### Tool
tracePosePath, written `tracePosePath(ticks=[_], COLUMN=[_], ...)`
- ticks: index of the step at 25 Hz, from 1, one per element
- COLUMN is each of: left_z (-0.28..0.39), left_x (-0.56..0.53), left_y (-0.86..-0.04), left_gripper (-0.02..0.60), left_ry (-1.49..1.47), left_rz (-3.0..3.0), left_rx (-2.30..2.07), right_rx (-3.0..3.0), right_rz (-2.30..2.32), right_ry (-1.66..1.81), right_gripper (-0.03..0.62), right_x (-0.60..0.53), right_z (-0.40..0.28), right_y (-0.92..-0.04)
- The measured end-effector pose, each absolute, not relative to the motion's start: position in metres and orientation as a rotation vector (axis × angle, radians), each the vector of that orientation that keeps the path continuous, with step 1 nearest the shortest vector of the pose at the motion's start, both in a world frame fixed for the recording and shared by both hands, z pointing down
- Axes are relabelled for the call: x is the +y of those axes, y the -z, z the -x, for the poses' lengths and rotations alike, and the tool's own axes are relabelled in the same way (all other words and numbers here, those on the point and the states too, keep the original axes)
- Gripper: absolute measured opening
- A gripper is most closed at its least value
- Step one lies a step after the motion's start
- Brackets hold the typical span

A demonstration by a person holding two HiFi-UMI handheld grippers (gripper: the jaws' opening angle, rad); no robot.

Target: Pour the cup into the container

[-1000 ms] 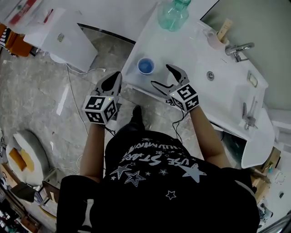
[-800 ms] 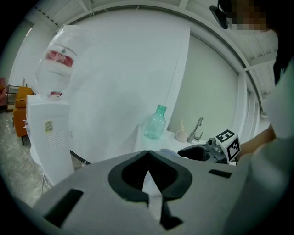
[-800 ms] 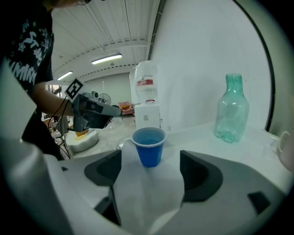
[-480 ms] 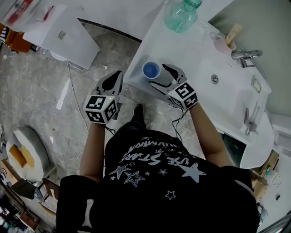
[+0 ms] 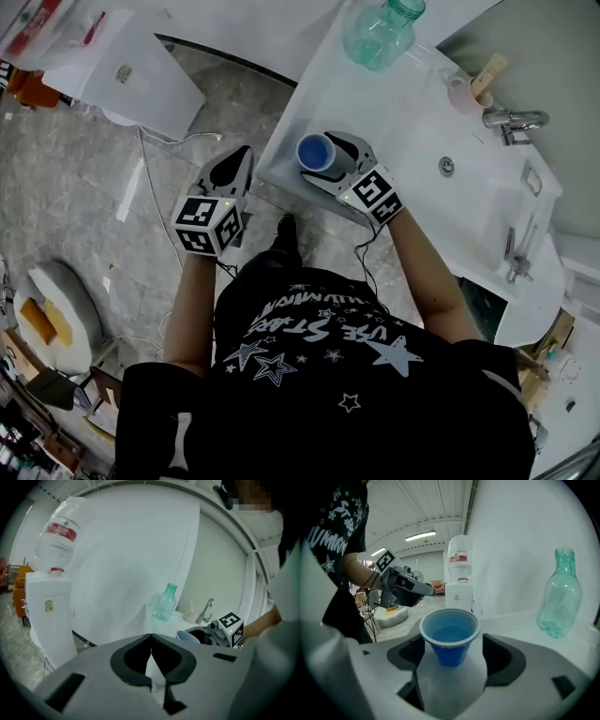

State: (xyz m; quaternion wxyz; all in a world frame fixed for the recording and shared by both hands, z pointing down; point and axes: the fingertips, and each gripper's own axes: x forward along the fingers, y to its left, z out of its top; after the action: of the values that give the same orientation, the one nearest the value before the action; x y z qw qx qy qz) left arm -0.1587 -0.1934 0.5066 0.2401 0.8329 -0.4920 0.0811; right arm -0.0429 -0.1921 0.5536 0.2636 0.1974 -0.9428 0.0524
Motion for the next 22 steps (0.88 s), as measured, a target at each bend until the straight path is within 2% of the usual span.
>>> tracePosePath(ticks=[13,16,22], left_z=[0.166,0.167,0.167], left_x=[-0.202,-0.202,-0.204], left_y=[-0.516,-0.516,-0.518], left_gripper=[0.011,0.011,0.011], left_ry=[-0.251,-0.253,-0.258], left_rz=[-2.269,-2.268,-2.273], left_rx=[-1.341,-1.340,-1.336], right_rx=[-2.584,-2.584,-2.589], right_rz=[-0.445,-0.418,-0.421], right_ry=[-0.097,-0.077,-0.085], right_gripper=[0.356,0.312,0.297], right_x=[-0.196,-0.194,-0.194], right_z=[0.060,0.062,0.063], right_y=[-0.556,-0.556,-0.555])
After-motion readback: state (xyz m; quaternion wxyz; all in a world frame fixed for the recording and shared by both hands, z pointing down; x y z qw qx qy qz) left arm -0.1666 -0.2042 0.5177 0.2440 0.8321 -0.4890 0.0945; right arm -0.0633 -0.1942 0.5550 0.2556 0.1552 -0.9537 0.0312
